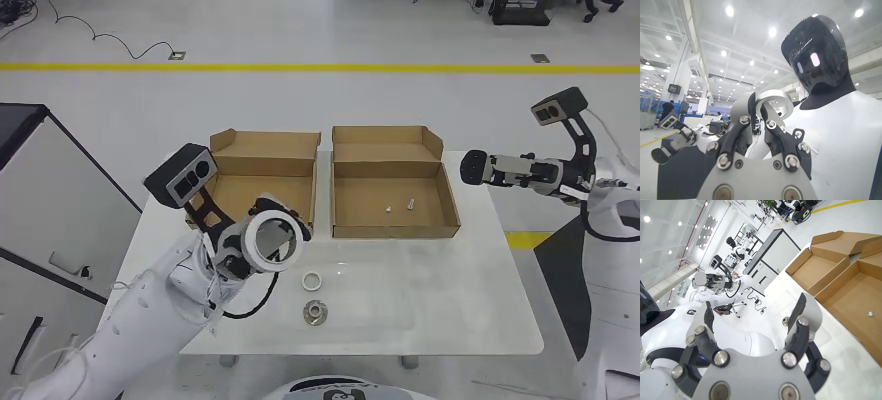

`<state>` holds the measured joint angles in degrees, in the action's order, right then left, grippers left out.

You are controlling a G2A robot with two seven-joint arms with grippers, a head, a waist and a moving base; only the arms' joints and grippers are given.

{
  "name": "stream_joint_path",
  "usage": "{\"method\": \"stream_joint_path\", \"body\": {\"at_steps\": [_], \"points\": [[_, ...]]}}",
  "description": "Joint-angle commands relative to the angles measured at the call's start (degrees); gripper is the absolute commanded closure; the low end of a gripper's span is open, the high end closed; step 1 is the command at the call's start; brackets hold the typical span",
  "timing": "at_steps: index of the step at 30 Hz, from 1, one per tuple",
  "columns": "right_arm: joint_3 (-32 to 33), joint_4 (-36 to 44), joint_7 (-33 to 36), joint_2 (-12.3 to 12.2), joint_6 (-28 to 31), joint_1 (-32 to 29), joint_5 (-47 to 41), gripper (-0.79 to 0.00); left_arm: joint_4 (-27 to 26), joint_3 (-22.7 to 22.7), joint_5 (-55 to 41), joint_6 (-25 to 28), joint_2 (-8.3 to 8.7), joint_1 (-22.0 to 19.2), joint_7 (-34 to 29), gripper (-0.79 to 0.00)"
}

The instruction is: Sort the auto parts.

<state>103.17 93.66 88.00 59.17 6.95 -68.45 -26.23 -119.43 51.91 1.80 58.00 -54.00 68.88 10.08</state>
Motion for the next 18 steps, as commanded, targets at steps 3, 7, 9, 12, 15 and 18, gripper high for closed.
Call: {"method": "stream_joint_path", "body": {"at_steps": [3,7,9,12,15,18], "points": [[0.00,0.00,0.00,0.00,0.00,0.00,0.00,-0.785,-1.89,-0.02,-3.85,0.00,-0.67,0.01,0.99,0.000],[0.00,0.00,0.00,0.00,0.00,0.00,0.00,-0.785,-3.63,-0.18,-7.19,0.00,-1.52,-0.24,0.69,0.000],[0.00,0.00,0.00,0.00,0.00,0.00,0.00,-0.785,-4.16,-0.10,-8.58,0.00,-1.97,-0.33,0.09,0.000],[0.00,0.00,0.00,0.00,0.00,0.00,0.00,-0.785,-4.35,0.43,-10.59,0.00,-2.65,-0.02,-0.59,0.000],[0.00,0.00,0.00,0.00,0.00,0.00,0.00,-0.785,-4.18,1.28,-11.88,0.00,-3.28,0.48,-2.01,0.000],[0.00,0.00,0.00,0.00,0.00,0.00,0.00,-0.785,-3.30,2.37,-12.02,0.00,-3.76,1.11,-4.55,0.000]]}}
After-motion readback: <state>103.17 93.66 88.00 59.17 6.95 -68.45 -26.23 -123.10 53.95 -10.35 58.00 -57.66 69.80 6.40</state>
